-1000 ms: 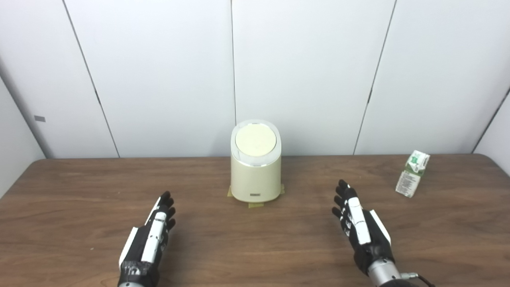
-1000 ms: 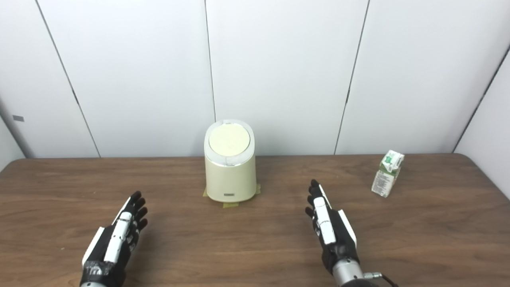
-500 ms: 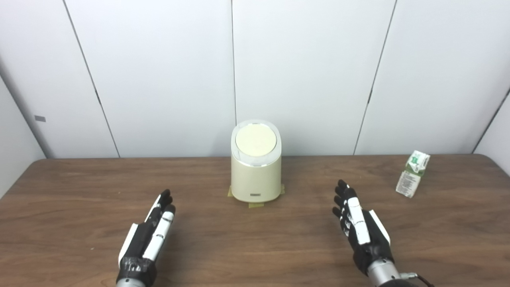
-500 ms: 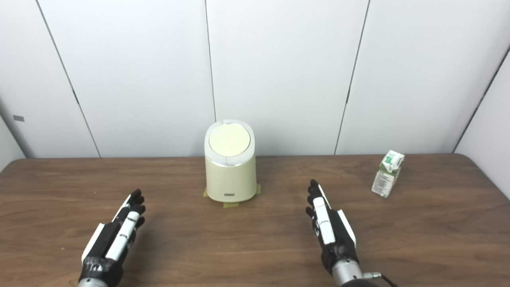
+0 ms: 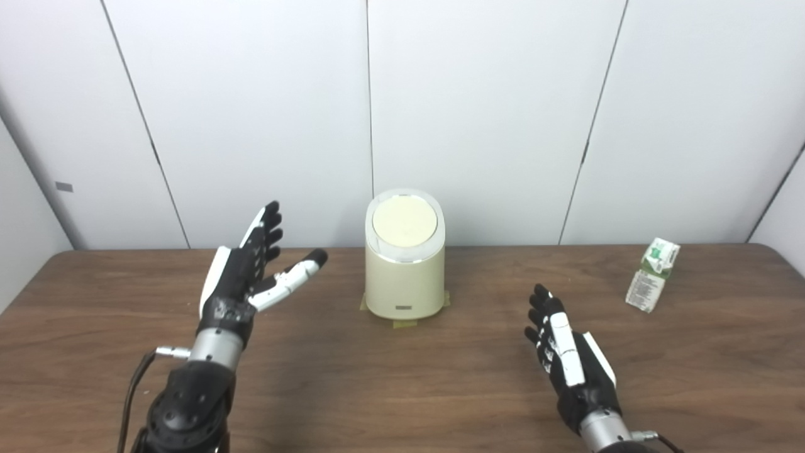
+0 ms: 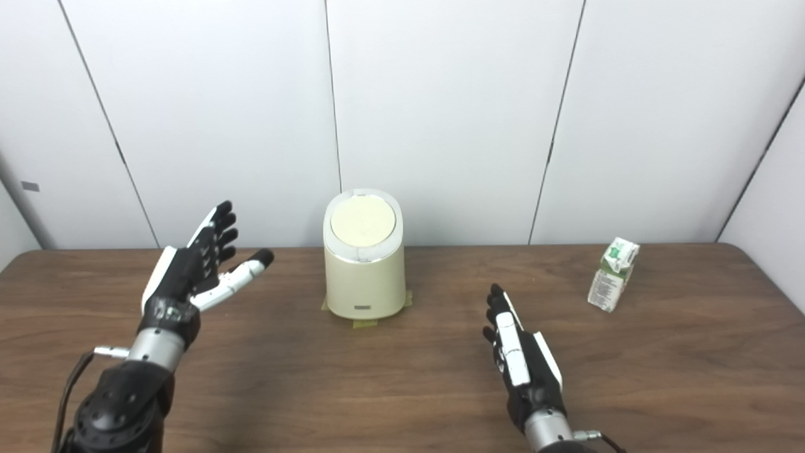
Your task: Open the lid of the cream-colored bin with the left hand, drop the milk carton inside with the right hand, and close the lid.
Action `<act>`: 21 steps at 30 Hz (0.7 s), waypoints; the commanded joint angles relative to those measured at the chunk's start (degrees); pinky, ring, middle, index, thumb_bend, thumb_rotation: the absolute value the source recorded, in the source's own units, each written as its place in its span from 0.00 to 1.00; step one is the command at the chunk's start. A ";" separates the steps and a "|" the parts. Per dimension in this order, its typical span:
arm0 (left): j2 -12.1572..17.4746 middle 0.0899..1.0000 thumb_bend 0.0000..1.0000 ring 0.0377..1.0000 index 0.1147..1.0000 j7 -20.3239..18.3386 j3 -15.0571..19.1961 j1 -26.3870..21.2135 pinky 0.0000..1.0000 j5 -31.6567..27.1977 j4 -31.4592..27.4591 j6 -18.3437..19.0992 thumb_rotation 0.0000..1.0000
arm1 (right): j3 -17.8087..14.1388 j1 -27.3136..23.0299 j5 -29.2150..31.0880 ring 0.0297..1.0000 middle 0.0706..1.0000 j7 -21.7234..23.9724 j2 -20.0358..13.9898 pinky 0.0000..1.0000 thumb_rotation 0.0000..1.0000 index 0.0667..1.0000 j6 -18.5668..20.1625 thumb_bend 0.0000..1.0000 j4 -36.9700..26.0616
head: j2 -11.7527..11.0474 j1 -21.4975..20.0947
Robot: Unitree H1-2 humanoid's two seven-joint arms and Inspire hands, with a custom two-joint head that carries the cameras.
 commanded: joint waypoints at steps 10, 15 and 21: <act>0.89 0.94 0.84 0.93 0.96 -1.70 -5.66 -17.05 0.88 8.78 10.37 0.51 0.24 | -0.15 -2.27 0.05 1.00 1.00 0.15 -0.24 0.97 1.00 1.00 -1.91 0.60 -1.14 | 0.26 0.83; 0.00 0.92 0.84 0.92 0.94 -1.58 -8.04 -21.81 0.82 11.31 17.69 -0.79 0.21 | 0.22 -2.26 -0.13 1.00 1.00 0.35 -0.27 0.98 1.00 1.00 -2.07 0.60 -1.14 | 0.30 0.84; -1.56 0.94 0.84 0.93 0.96 -1.48 -8.81 -25.88 0.83 11.66 26.33 -2.37 0.15 | 0.40 -2.01 -0.44 0.99 1.00 0.02 0.08 0.98 1.00 0.99 -1.48 0.59 -1.70 | 0.35 0.87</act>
